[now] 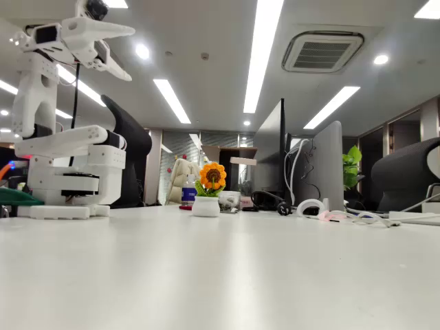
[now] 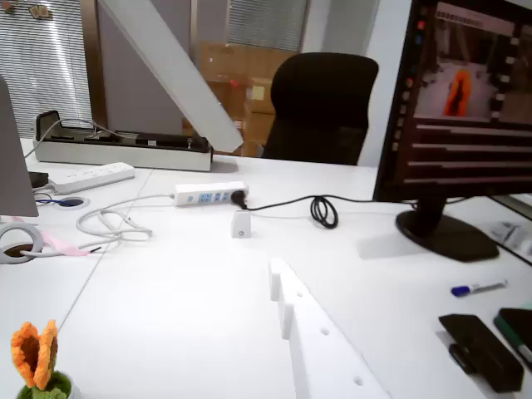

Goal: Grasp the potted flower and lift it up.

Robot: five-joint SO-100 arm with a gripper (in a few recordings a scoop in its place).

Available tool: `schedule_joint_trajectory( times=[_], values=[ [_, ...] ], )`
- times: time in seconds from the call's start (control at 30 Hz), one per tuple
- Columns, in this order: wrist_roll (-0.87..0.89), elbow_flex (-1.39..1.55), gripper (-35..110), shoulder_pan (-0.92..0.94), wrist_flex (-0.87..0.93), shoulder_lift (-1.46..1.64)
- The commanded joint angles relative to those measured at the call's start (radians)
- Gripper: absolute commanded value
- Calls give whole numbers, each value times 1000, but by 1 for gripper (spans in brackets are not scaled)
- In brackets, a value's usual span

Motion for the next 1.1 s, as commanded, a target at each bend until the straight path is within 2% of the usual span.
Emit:
schedule_joint_trajectory(
  times=[0.0,1.07],
  values=[
    [-40,-15,76,14,75,3],
    [-20,-5,76,6,92,3]
  ],
)
